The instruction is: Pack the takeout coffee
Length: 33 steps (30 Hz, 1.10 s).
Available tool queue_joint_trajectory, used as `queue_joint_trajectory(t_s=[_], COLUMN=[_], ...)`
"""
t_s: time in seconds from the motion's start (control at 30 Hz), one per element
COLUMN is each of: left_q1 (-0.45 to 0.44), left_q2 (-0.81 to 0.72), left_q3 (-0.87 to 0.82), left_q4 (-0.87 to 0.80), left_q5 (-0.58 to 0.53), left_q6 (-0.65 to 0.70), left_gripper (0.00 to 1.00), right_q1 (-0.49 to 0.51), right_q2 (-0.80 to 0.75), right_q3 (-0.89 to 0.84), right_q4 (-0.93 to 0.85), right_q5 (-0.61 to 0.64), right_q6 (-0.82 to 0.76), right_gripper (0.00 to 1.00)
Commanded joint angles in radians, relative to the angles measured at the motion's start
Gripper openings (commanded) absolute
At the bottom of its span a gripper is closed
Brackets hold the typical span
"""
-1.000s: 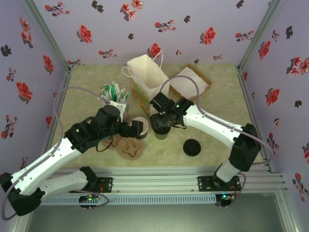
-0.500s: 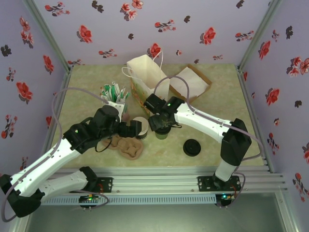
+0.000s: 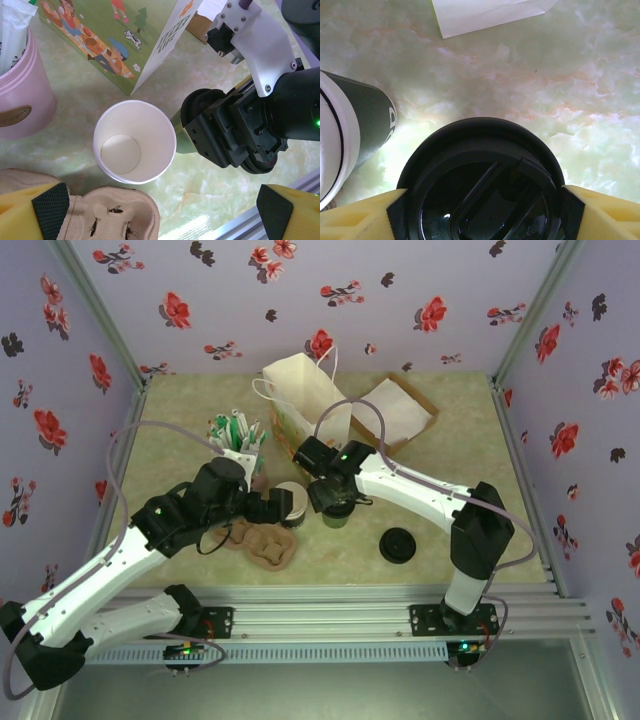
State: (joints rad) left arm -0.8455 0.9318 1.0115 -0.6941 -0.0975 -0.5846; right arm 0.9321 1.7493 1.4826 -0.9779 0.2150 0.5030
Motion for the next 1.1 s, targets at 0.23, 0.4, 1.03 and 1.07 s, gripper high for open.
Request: queue_joint_trajectory(t_s=[0.23, 0.4, 1.03, 1.07], left_q1=[0.011, 0.011, 0.011, 0.011], left_q2=[-0.004, -0.005, 0.003, 0.004], left_q3=[-0.013, -0.013, -0.004, -0.003], left_q4=[-0.003, -0.002, -0.003, -0.002], left_q5=[-0.015, -0.012, -0.006, -0.005], left_q6=[0.005, 0.005, 0.015, 0.015], left_gripper=[0.99, 0.99, 0.99, 0.99], right_q1=[0.002, -0.028, -0.469, -0.497], right_q2=[-0.003, -0.033, -0.207, -0.211], right_q3=[0.023, 0.0, -0.192, -0.197], right_q4=[-0.052, -0.059, -0.036, -0.033], right_q5=[0.056, 0.07, 0.068, 0.065], right_q6=[-0.009, -0.016, -0.129, -0.132], right_gripper=[0.72, 0.72, 0.72, 0.72])
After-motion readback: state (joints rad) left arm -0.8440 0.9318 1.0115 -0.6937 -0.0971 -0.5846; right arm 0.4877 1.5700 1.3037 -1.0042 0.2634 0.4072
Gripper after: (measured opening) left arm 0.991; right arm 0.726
